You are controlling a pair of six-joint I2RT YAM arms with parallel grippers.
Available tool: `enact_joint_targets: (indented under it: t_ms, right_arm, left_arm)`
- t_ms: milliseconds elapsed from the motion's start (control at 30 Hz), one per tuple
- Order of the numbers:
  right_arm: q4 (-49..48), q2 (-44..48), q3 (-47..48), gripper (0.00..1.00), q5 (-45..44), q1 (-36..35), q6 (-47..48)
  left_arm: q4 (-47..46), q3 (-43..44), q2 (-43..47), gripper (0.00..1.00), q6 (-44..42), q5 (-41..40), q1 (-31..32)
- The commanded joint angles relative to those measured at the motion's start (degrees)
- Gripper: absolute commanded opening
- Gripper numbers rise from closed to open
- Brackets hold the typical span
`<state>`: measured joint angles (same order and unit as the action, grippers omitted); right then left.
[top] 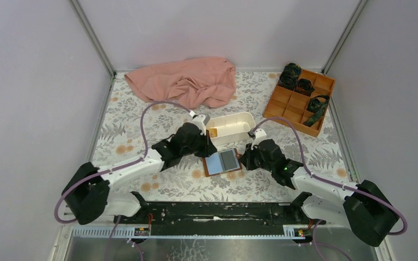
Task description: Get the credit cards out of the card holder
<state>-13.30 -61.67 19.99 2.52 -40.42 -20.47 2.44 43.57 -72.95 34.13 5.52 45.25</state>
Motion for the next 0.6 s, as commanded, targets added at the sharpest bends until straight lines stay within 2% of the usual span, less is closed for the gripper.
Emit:
enact_joint_targets:
  t_ms: [0,100,200,567]
  right_arm:
    - [-2.51,-0.44,2.63,0.02,-0.39,0.26,-1.46]
    - [-3.24,-2.80,3.30,0.22,1.37,0.27,-1.63]
    - [-3.95,-5.76,3.99,0.32,3.80,0.21,-1.69]
    - [-7.31,-13.83,5.10,0.32,5.55,0.26,-2.82]
  left_arm:
    - [-12.26,-6.41,-2.37,0.00,2.74,-0.02,0.31]
    - [-11.69,-8.73,-3.32,0.00,-0.89,-3.49,0.42]
    - [-9.98,-10.02,-4.16,0.00,-2.67,-5.39,0.36]
    - [-11.28,-11.92,-12.55,0.00,-1.48,-7.67,0.36]
